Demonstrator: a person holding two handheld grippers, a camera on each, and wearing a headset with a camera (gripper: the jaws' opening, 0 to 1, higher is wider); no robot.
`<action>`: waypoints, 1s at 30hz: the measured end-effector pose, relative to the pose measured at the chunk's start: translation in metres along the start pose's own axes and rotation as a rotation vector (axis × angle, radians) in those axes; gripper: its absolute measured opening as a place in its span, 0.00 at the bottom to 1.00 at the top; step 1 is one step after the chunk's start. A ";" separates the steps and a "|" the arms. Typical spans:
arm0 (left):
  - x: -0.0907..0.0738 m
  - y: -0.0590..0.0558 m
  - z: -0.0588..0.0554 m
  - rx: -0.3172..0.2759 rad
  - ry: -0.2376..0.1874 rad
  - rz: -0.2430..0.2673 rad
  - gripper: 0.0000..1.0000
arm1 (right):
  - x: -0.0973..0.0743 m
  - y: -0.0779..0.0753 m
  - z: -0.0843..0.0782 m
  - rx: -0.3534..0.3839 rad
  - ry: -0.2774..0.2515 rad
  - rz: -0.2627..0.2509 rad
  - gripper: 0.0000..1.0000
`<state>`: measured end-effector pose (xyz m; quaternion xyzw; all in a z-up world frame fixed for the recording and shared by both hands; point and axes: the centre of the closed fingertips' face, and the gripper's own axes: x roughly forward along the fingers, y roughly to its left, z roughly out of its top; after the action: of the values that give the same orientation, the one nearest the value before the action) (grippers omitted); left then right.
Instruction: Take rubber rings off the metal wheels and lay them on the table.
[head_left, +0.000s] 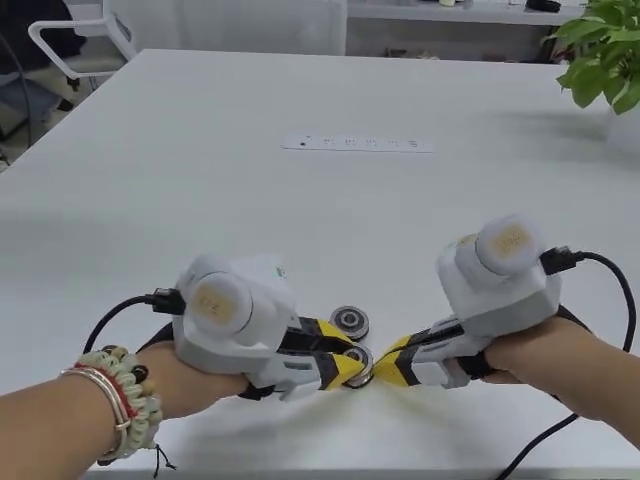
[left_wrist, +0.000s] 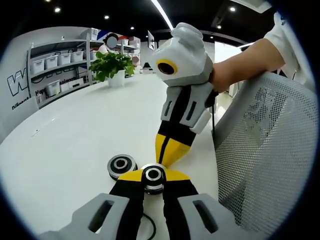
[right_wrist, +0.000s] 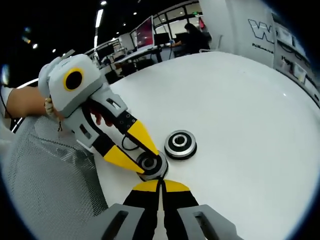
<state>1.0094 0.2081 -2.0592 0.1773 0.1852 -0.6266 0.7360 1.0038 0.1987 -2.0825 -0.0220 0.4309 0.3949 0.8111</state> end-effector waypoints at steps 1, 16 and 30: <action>0.000 0.000 0.000 0.000 0.000 -0.001 0.08 | -0.001 -0.001 0.000 0.042 -0.006 0.000 0.00; 0.001 -0.002 0.000 0.011 0.007 -0.004 0.08 | -0.005 -0.003 0.000 0.334 -0.032 0.019 0.00; 0.000 -0.003 0.000 0.032 0.010 -0.011 0.08 | -0.010 0.000 0.010 0.362 -0.100 0.054 0.00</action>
<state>1.0067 0.2072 -2.0595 0.1913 0.1799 -0.6324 0.7288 1.0073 0.1965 -2.0686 0.1553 0.4545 0.3332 0.8113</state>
